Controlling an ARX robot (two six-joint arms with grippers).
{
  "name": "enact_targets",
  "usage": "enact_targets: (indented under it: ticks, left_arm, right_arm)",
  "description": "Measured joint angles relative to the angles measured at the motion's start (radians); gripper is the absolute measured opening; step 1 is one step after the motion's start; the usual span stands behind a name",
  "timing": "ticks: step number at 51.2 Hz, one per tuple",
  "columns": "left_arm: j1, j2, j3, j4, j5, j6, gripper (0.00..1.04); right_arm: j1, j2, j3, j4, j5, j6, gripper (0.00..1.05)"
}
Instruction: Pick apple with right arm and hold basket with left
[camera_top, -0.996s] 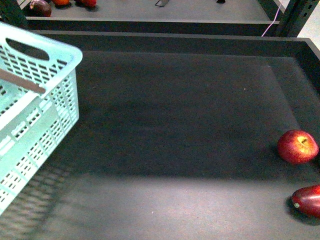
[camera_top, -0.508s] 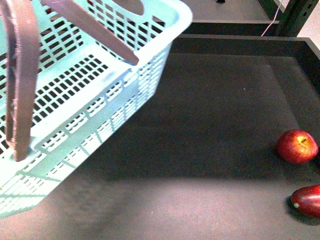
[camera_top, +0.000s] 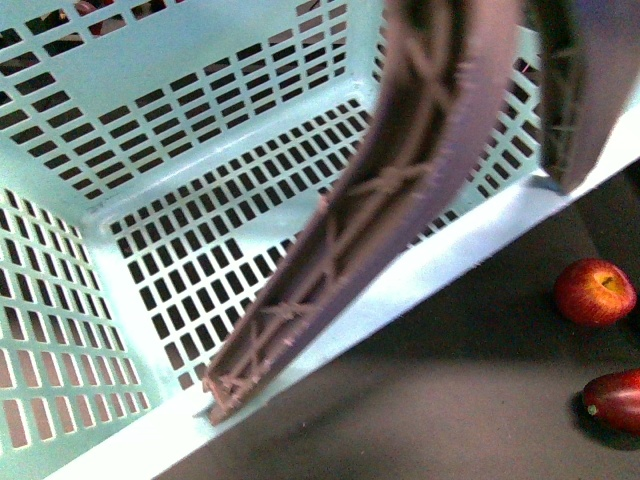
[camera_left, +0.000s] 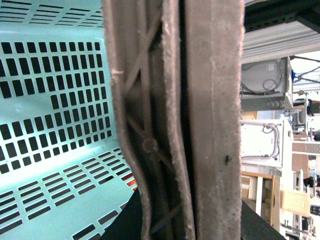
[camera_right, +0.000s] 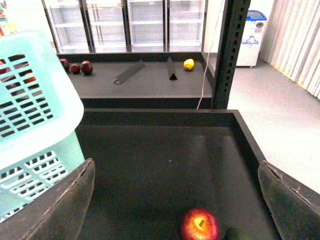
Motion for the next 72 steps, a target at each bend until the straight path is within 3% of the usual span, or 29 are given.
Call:
enact_targets:
  ticks: [14,46,47,52,55,63,72]
  left_arm:
    - [-0.061,0.012,0.005,0.014,-0.015,0.001,0.17]
    - [-0.065,0.013,0.005,0.018,-0.018,0.003,0.17]
    - [-0.065,0.013,0.005,0.018,-0.018,0.003,0.17]
    - [-0.065,0.013,0.005,0.018,-0.018,0.003,0.17]
    - [-0.068,0.013,0.006,0.018,-0.018,0.006,0.17]
    - [-0.068,0.014,0.006,0.018,-0.019,0.005,0.17]
    - [-0.068,0.013,0.007,0.019,-0.018,0.005,0.17]
  right_arm:
    - [0.000,0.000,0.000,0.000,0.000,0.000,0.96]
    - [0.000,0.000,0.000,0.000,0.000,0.000,0.96]
    - [0.001,0.002,0.001,-0.003,0.007,0.001,0.96]
    - [0.051,0.220,0.135,-0.344,0.279,0.146,0.96]
    - [0.032,0.317,0.149,-0.416,0.315,0.179,0.96]
    - [-0.065,0.492,0.133,-0.281,0.221,0.154,0.96]
    - [-0.188,0.854,0.138,0.052,0.111,0.050,0.96]
